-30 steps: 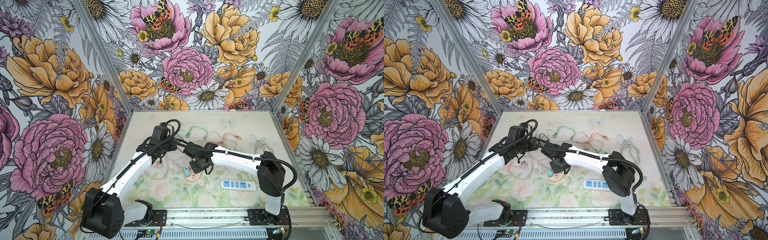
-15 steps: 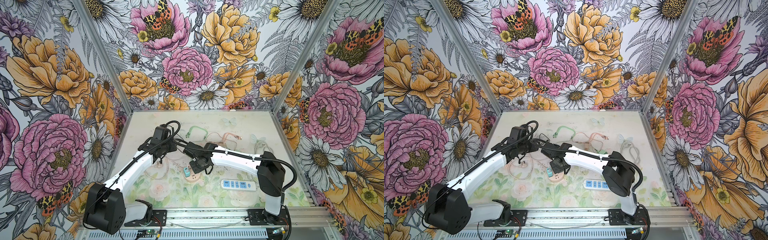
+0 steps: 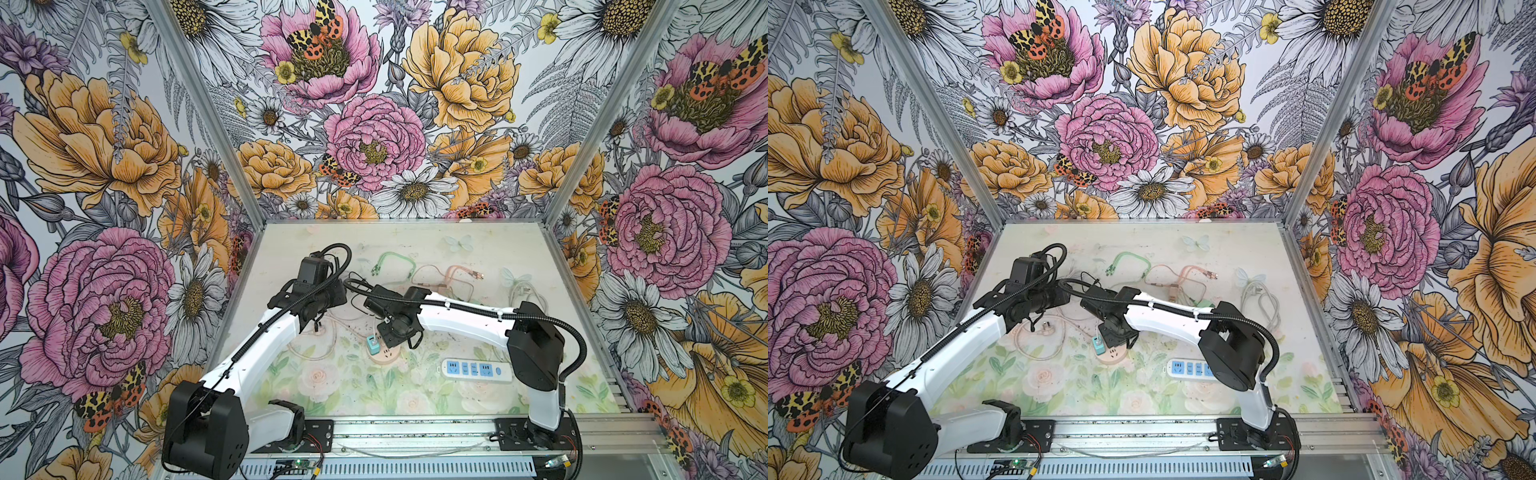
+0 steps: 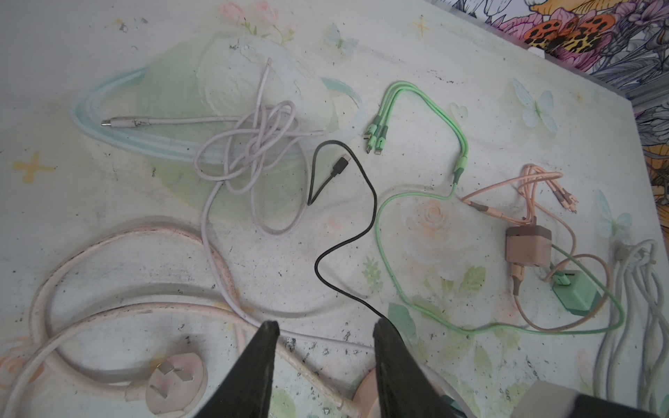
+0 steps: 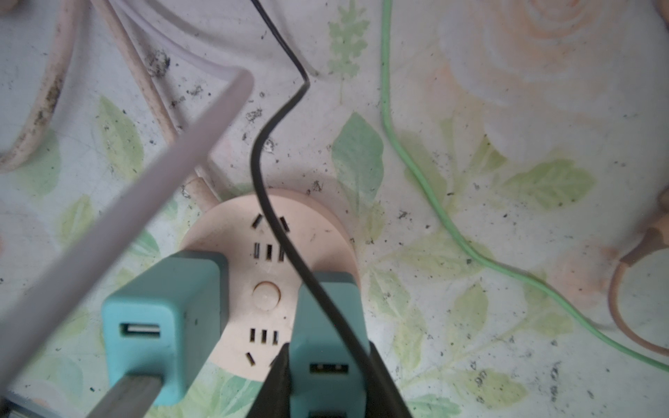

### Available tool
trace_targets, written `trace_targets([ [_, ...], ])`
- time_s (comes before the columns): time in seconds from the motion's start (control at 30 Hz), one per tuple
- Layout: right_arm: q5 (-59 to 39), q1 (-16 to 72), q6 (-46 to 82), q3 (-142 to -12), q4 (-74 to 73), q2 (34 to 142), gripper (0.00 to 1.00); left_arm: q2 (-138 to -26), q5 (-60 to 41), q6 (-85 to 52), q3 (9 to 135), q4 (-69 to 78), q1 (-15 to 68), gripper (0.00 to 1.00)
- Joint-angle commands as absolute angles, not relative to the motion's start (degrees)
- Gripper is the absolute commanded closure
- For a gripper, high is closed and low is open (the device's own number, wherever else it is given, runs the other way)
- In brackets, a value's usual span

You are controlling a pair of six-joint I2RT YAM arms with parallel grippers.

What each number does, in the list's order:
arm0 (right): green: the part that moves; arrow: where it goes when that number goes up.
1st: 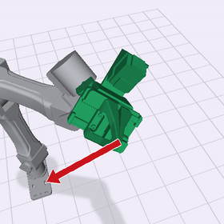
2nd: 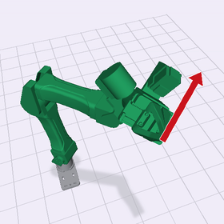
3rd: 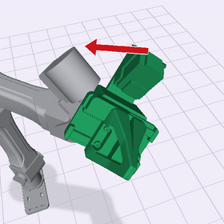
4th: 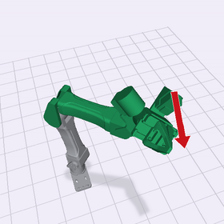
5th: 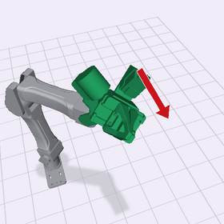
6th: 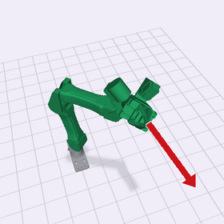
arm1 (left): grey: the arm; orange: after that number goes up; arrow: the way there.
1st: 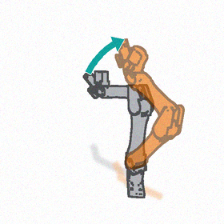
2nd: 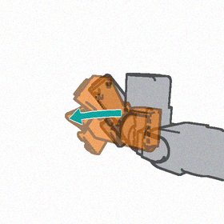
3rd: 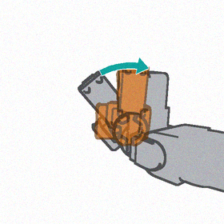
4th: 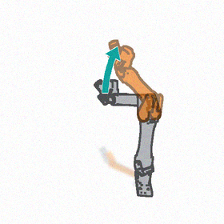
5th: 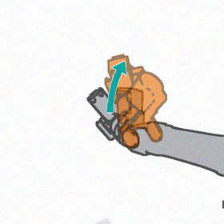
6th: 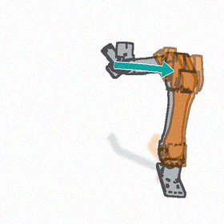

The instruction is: Insert the plug

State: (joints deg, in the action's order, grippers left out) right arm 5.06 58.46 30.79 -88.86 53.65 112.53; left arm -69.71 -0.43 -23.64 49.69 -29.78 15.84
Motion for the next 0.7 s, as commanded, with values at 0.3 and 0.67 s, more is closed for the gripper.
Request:
trace_targets([
  [0.3,1.90,59.82,29.84,-84.27,53.01,122.81,1.00,-65.85,-0.70,-23.73,47.55,-29.44,14.32,0.54],
  [0.67,-4.66,60.08,27.40,-82.31,53.17,126.10,1.00,-64.78,-0.97,-23.91,47.91,-30.40,13.67,0.53],
])
